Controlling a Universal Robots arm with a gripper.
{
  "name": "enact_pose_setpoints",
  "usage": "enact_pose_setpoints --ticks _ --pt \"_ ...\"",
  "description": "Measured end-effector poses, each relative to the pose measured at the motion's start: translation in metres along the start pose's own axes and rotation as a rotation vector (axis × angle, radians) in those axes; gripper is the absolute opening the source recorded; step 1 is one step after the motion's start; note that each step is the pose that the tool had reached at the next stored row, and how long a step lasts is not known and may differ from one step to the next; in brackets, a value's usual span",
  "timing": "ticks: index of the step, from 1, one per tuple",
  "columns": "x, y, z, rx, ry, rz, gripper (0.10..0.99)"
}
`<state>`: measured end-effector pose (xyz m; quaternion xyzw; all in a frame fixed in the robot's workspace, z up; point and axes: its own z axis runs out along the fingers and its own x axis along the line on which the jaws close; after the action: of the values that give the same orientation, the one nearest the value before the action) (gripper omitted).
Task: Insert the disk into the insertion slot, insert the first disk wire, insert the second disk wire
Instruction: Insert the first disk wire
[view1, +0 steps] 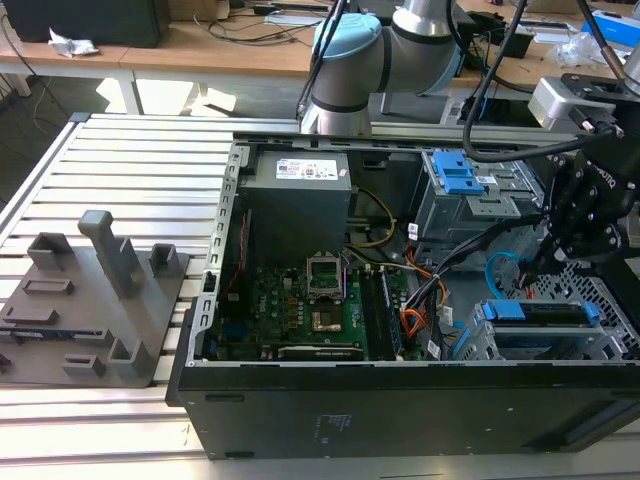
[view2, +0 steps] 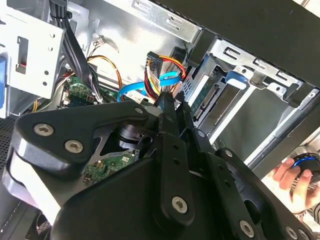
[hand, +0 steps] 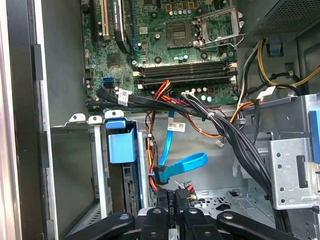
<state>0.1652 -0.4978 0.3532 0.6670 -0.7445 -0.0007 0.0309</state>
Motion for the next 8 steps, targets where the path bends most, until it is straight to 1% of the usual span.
enact_pose_setpoints --ticks 1,3,5,8 --pt "-0.0001 -0.0002 0.0000 0.000 -0.0001 0.000 0.180" --pt "-0.0006 -0.0049 -0.0002 -0.001 0.0002 0.000 0.180" --pt "-0.0006 -0.0069 -0.0003 -0.001 0.0001 0.000 0.180" --pt "0.0036 -0.0078 -0.0002 -0.001 0.0003 0.000 0.180"
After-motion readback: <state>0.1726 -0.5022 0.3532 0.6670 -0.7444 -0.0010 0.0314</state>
